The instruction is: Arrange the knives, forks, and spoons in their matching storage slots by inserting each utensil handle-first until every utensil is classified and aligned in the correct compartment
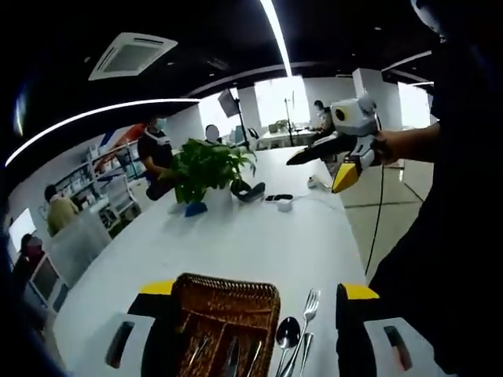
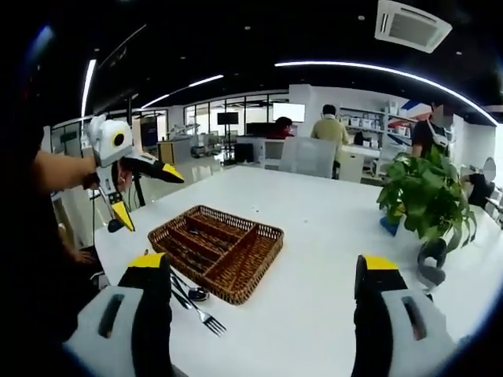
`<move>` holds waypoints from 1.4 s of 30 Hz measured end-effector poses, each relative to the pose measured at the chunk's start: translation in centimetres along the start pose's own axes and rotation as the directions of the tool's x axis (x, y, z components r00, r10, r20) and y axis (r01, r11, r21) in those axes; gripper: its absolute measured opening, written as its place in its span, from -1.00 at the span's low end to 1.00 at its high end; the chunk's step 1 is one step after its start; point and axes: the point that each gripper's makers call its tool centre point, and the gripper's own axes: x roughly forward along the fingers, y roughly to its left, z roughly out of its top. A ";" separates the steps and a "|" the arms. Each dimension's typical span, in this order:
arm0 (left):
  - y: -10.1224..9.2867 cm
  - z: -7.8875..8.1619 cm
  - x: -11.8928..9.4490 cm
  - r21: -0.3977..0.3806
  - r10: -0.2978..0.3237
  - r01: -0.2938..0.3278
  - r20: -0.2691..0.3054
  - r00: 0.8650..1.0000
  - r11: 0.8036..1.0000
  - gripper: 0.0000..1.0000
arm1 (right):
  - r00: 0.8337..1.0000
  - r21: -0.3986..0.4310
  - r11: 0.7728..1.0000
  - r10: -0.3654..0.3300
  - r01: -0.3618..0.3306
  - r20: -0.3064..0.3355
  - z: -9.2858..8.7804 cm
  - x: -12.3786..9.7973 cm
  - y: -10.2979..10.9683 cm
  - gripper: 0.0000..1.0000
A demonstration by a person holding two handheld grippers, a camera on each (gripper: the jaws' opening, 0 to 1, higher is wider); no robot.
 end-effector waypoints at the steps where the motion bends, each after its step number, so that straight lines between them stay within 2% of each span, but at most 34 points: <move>1: 0.0 -0.3 0.4 0.003 0.004 -0.004 -0.008 1.000 1.000 0.65 | 1.000 -0.003 1.000 -0.001 0.001 0.001 0.1 -0.1 0.0 0.99; 2: -0.3 -1.0 1.0 -0.010 -0.015 0.014 -0.022 1.000 1.000 0.66 | 1.000 -0.009 1.000 -0.002 0.002 -0.002 0.0 -0.2 -0.1 0.99; 7: -1.6 -2.3 2.6 -0.019 -0.058 0.058 -0.037 0.998 0.998 0.68 | 1.000 -0.004 1.000 -0.018 0.017 -0.005 -0.2 -0.4 -0.7 0.99; 11: -1.9 -4.2 4.3 0.001 -0.049 0.049 -0.051 0.997 0.999 1.00 | 0.999 0.002 1.000 -0.030 0.030 -0.010 -0.6 -0.6 -0.9 0.98; 14: -2.7 -5.6 5.4 0.008 -0.076 0.077 -0.079 0.994 0.997 0.99 | 0.999 0.008 0.999 -0.036 0.036 -0.014 -0.9 -0.8 -1.0 0.98; 18: -4.1 -6.8 6.7 0.028 -0.125 0.129 -0.105 0.987 0.991 0.77 | 0.999 0.013 0.999 -0.042 0.042 -0.018 -1.1 -1.0 -1.1 0.98; 23: -5.3 -8.3 8.4 0.048 -0.171 0.180 -0.147 0.974 0.983 0.61 | 0.999 0.016 0.999 -0.044 0.044 -0.022 -1.5 -1.4 -0.8 0.98; 27: -5.7 -9.0 9.2 0.044 -0.191 0.200 -0.155 0.969 0.979 0.49 | 0.998 0.012 0.999 -0.047 0.048 -0.031 -1.8 -1.6 -1.0 0.98; 29: -6.5 -9.8 9.8 0.068 -0.221 0.237 -0.180 0.958 0.969 0.42 | 0.998 0.015 0.998 -0.056 0.056 -0.034 -1.9 -1.9 -1.3 0.98; 31: -6.7 -10.1 10.1 0.054 -0.237 0.251 -0.189 0.953 0.966 0.35 | 0.997 0.015 0.998 -0.061 0.061 -0.036 -1.9 -1.8 -1.3 0.98; 33: -7.0 -10.6 10.1 0.048 -0.256 0.270 -0.200 0.946 0.962 0.20 | 0.997 0.015 0.998 -0.062 0.063 -0.039 -1.9 -1.7 -1.4 0.98; 34: -7.3 -11.0 10.2 0.043 -0.275 0.290 -0.210 0.938 0.956 0.14 | 0.997 0.016 0.998 -0.063 0.064 -0.038 -1.9 -1.6 -1.4 0.98; 37: -7.6 -11.8 10.8 0.033 -0.289 0.304 -0.225 0.930 0.952 0.08 | 0.997 0.018 0.998 -0.061 0.062 -0.039 -1.9 -1.3 -1.1 0.98; 38: -8.0 -12.2 10.9 0.005 -0.310 0.320 -0.231 0.922 0.948 0.02 | 0.997 0.017 0.998 -0.058 0.059 -0.041 -2.0 -1.2 -1.1 0.98; 42: -8.1 -13.3 11.5 0.010 -0.313 0.327 -0.258 0.914 0.945 -0.11 | 0.997 0.016 0.998 -0.055 0.056 -0.049 -2.2 -1.0 -1.1 0.98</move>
